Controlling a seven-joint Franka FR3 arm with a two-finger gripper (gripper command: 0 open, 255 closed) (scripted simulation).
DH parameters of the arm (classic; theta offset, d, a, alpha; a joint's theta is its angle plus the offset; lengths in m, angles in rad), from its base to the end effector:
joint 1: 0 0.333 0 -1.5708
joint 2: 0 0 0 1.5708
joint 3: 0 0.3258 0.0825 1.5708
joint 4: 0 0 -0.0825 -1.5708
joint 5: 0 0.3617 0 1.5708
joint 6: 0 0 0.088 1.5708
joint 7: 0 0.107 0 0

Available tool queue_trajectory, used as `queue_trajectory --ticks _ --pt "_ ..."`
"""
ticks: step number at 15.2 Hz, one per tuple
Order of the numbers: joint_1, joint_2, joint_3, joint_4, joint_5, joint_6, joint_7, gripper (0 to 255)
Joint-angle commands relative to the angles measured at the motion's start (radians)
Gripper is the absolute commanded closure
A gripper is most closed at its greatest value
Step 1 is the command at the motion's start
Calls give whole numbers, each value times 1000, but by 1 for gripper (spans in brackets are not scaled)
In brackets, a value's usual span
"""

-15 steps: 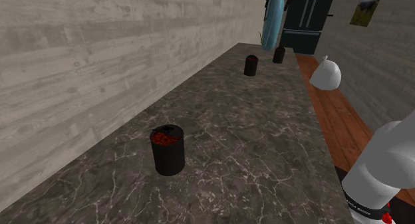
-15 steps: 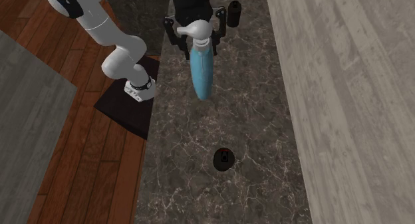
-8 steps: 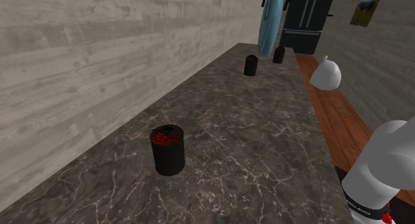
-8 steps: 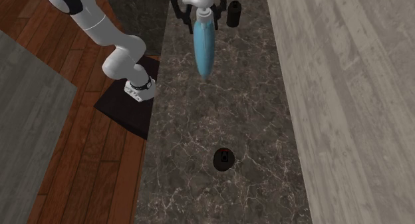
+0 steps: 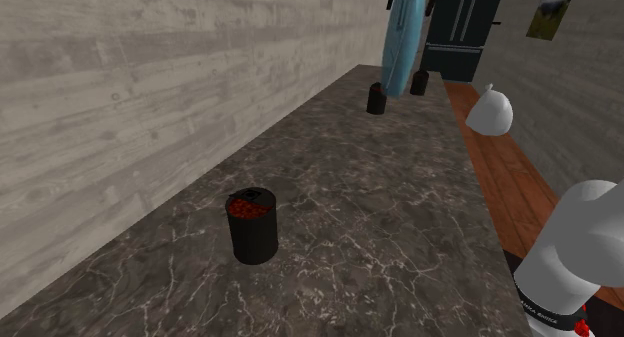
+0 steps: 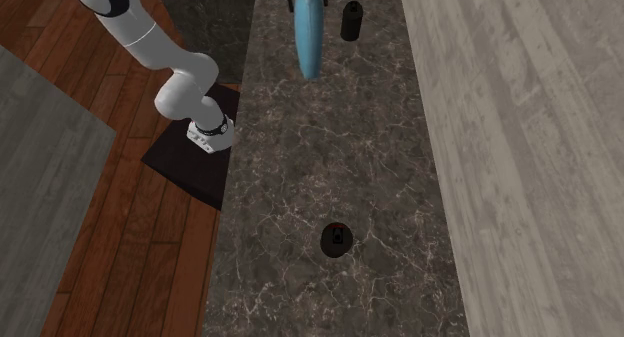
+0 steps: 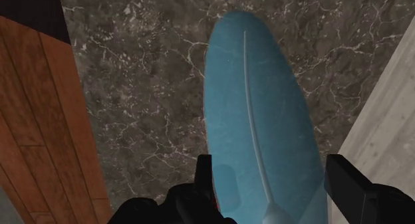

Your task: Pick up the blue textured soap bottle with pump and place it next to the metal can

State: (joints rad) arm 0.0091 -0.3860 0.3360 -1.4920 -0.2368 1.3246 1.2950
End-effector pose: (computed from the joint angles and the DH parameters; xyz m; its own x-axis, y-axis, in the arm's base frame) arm 0.3292 0.1419 0.8125 0.4487 -0.8111 0.3753 -0.8469 -0.5200 -0.1113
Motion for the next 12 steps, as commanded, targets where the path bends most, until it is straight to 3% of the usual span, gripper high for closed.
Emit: queue_trajectory --ticks 1,7,12 --pt "9 4 39 17 2 -25 45 255" --pt "32 54 190 104 -1 -108 204 255" --pt "49 150 355 226 -42 -194 361 255"
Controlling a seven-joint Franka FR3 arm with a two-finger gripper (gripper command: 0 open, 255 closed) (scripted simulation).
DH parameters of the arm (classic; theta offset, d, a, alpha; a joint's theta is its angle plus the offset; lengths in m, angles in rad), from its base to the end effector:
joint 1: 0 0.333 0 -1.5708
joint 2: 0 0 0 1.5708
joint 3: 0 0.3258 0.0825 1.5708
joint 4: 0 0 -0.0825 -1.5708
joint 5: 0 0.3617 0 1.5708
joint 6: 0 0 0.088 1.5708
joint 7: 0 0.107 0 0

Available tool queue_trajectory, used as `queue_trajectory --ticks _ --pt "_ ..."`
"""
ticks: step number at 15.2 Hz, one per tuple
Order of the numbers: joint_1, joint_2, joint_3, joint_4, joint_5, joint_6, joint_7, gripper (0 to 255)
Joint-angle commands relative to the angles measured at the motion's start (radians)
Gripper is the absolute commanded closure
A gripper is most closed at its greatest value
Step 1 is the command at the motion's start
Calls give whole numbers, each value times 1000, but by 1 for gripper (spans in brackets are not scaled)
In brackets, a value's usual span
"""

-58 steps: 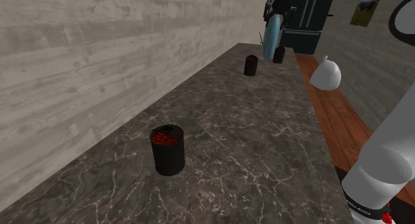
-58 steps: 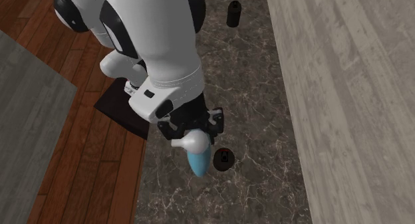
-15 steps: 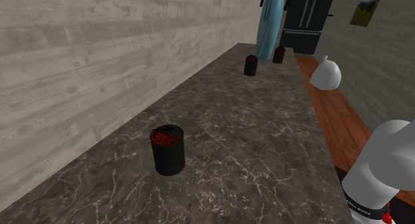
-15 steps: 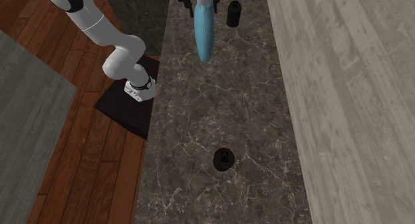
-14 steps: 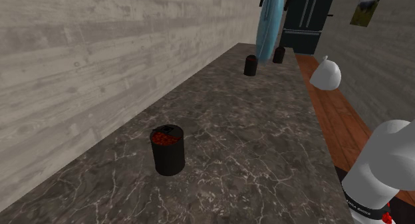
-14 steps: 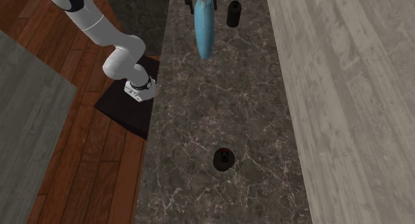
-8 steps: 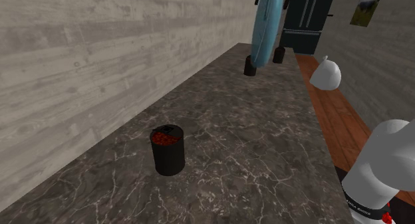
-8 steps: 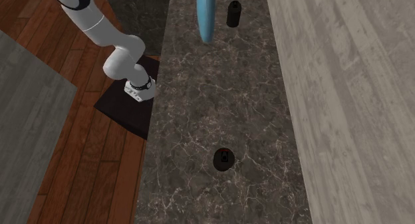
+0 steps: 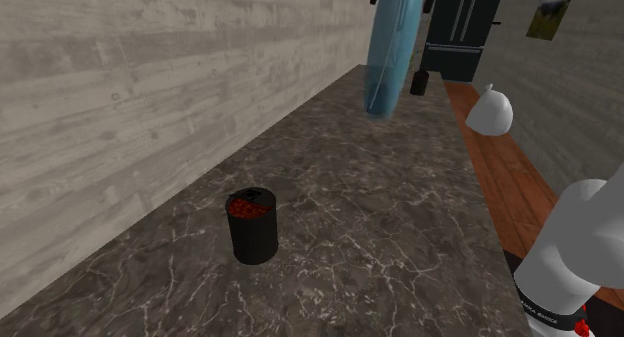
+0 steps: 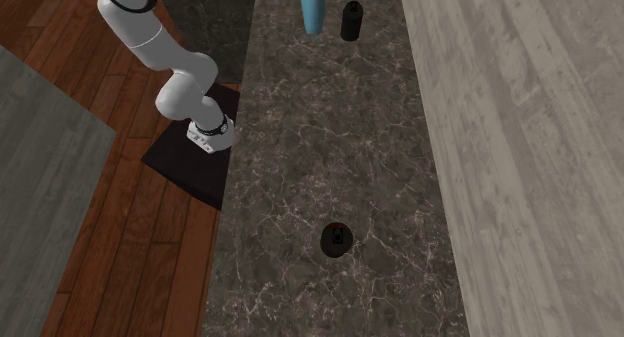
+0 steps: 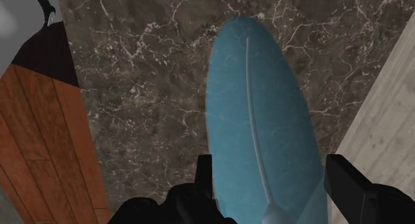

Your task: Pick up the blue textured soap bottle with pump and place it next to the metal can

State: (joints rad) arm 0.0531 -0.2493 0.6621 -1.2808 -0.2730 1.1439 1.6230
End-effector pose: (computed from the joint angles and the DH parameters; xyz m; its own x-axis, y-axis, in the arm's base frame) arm 0.2739 0.2795 0.8140 0.4497 -0.8101 0.3762 -0.8463 -0.5211 -0.1106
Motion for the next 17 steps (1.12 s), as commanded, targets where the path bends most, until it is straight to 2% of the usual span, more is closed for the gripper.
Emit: queue_trajectory --ticks 1,4,6,7,8,9,10,13,15,17 --pt "10 42 70 46 -23 -34 69 255" --pt "43 160 217 162 -113 -112 196 255" --pt "113 283 331 265 -232 -190 302 255" --pt "181 358 381 329 -315 -240 356 255" --pt "276 437 413 404 -411 -296 404 255" --pt "401 512 414 491 -512 -353 434 255" --pt "448 526 386 516 -528 -364 435 255" --pt "263 415 404 331 -357 -245 445 255" --pt "175 347 402 237 -271 -176 433 255" --pt "116 283 383 154 -197 -114 415 255"
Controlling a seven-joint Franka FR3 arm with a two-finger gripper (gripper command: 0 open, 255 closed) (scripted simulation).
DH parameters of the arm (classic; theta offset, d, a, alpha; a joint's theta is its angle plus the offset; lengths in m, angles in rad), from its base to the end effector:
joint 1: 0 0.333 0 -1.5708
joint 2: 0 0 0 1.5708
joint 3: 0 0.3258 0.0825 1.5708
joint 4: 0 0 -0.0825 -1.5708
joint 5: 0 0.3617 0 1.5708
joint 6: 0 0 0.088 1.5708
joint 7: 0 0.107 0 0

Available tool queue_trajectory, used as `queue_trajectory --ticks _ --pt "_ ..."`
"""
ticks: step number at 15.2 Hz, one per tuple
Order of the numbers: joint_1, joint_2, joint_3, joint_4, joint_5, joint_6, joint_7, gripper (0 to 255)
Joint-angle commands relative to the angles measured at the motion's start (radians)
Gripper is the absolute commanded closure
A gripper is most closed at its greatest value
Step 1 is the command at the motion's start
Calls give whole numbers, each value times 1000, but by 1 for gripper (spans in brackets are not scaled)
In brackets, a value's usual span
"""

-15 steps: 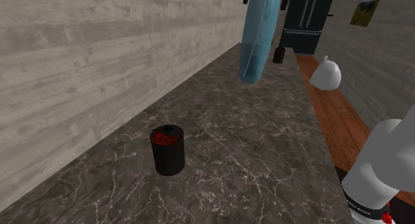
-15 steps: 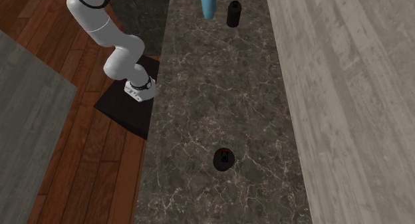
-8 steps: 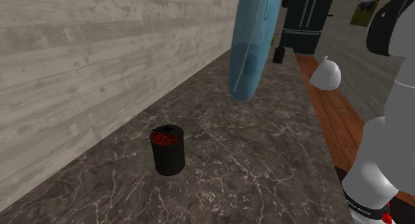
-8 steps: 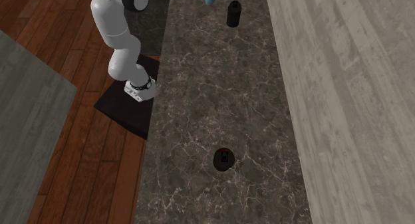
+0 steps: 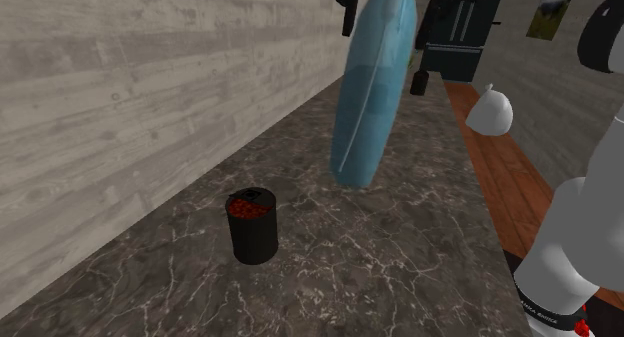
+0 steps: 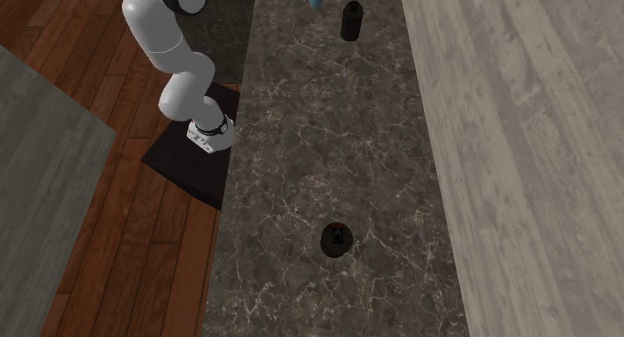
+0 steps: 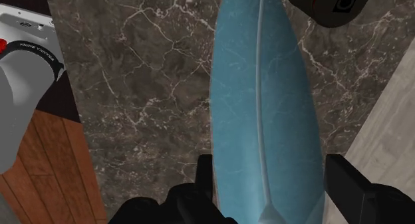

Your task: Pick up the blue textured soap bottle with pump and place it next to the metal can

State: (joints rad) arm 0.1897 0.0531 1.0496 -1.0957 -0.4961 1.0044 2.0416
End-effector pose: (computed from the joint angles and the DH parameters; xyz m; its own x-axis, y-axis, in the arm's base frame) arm 0.2279 0.3962 0.7826 0.4458 -0.8114 0.3779 -0.8477 -0.5183 -0.1128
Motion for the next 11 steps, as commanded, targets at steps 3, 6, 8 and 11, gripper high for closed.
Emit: queue_trajectory --ticks 3,6,8,11 --pt "-67 -103 -47 -137 114 106 -31 255" --pt "-83 -169 -90 -228 175 173 -52 255" --pt "-85 -204 -115 -284 206 212 -61 255" --pt "-83 -248 -147 -360 241 265 -71 255"
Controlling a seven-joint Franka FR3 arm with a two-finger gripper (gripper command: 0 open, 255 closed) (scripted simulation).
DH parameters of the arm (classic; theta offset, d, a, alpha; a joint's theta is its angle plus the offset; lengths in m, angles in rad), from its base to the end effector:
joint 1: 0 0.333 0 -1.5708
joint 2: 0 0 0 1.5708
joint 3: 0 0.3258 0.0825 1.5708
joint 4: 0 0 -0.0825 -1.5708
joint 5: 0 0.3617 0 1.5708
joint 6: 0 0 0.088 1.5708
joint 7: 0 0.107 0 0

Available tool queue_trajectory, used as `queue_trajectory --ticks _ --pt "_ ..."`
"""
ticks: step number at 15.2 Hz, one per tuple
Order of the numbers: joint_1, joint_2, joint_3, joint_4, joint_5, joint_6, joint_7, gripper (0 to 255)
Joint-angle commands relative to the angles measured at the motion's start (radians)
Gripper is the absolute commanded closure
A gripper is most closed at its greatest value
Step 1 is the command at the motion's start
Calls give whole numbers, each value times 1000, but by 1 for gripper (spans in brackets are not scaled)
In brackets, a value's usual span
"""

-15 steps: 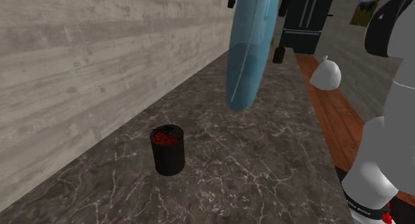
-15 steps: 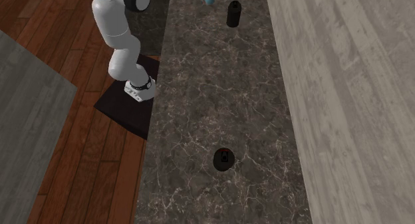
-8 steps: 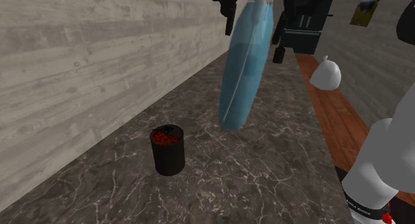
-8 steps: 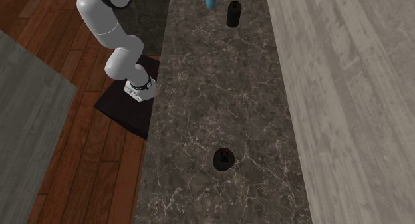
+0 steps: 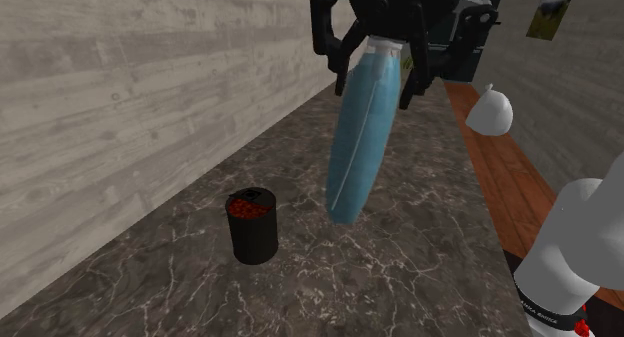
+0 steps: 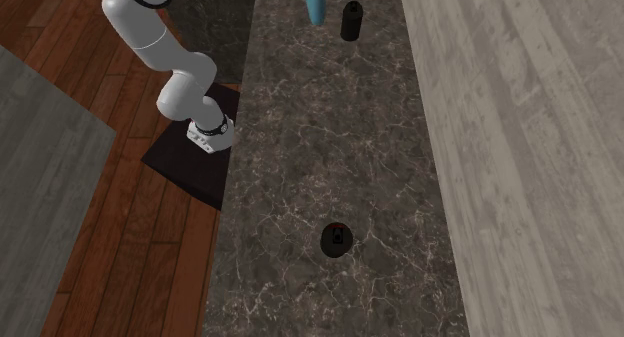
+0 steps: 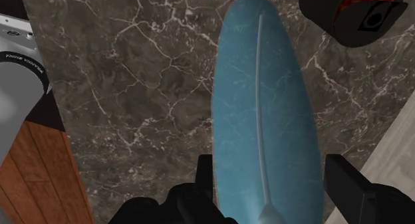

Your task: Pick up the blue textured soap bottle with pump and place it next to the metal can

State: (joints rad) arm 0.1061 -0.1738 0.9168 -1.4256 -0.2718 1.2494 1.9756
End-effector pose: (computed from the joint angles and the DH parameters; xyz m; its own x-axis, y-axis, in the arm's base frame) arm 0.2238 0.3982 0.7284 0.4477 -0.8110 0.3765 -0.8474 -0.5193 -0.1109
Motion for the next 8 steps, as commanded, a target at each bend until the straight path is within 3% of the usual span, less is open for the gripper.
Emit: queue_trajectory --ticks 1,8 --pt "3 -34 -23 -54 27 37 -7 255" --pt "19 -102 -67 -205 76 145 -11 255"
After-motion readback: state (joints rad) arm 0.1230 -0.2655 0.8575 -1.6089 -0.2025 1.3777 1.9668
